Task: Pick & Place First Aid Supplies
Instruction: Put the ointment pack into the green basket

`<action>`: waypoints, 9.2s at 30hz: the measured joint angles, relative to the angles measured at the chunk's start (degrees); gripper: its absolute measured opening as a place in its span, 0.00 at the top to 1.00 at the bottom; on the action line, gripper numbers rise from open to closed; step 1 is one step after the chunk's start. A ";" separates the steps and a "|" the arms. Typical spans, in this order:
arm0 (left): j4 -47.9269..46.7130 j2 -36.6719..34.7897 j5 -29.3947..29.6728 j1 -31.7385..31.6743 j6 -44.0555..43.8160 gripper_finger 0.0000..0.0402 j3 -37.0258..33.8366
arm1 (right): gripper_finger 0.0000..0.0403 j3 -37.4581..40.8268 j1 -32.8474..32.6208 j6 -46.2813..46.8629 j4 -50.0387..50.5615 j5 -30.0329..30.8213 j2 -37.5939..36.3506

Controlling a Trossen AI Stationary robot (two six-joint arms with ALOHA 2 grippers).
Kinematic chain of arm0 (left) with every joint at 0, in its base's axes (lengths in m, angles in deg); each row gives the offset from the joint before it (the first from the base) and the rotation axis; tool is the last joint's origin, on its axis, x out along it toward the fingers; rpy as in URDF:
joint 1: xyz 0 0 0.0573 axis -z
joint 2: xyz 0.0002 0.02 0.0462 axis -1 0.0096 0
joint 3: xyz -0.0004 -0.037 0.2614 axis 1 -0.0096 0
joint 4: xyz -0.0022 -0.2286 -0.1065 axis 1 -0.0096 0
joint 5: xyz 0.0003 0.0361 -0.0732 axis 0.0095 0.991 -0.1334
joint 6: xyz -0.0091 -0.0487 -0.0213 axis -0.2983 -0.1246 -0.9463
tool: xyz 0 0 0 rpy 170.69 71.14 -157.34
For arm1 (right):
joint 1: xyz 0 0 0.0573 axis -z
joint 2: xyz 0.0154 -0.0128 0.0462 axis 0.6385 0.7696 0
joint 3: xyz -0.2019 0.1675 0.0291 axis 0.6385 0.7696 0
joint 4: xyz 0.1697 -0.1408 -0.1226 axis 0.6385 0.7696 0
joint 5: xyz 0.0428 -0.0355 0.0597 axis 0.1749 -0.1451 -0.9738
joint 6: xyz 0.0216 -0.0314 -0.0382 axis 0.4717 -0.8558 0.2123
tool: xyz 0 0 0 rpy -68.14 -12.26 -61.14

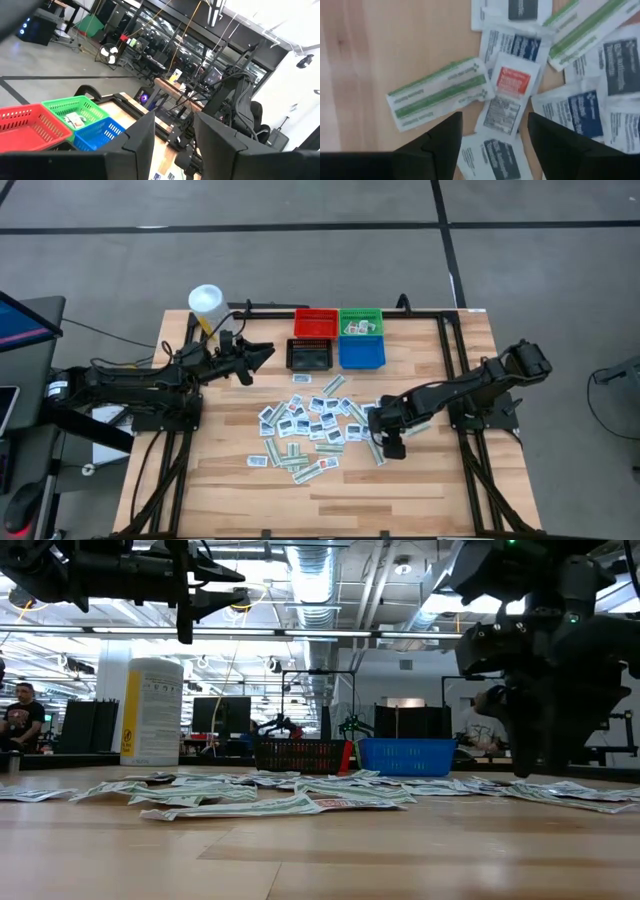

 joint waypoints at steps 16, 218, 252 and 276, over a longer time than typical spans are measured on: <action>0.02 0.00 -0.01 0.02 -0.15 0.65 0.00 | 0.48 0.00 -0.36 0.42 -1.80 2.63 0.00; -19.79 7.41 3.46 12.11 26.92 0.65 0.00 | 0.50 -3.21 29.47 -28.81 -19.58 9.53 -22.71; -2.79 41.11 0.01 12.61 39.76 0.65 3.54 | 0.58 -3.21 22.45 -23.56 -4.06 9.65 -23.04; -3.64 45.92 2.86 12.08 31.03 0.65 5.51 | 0.59 -3.23 22.45 -22.08 -4.01 9.57 -23.04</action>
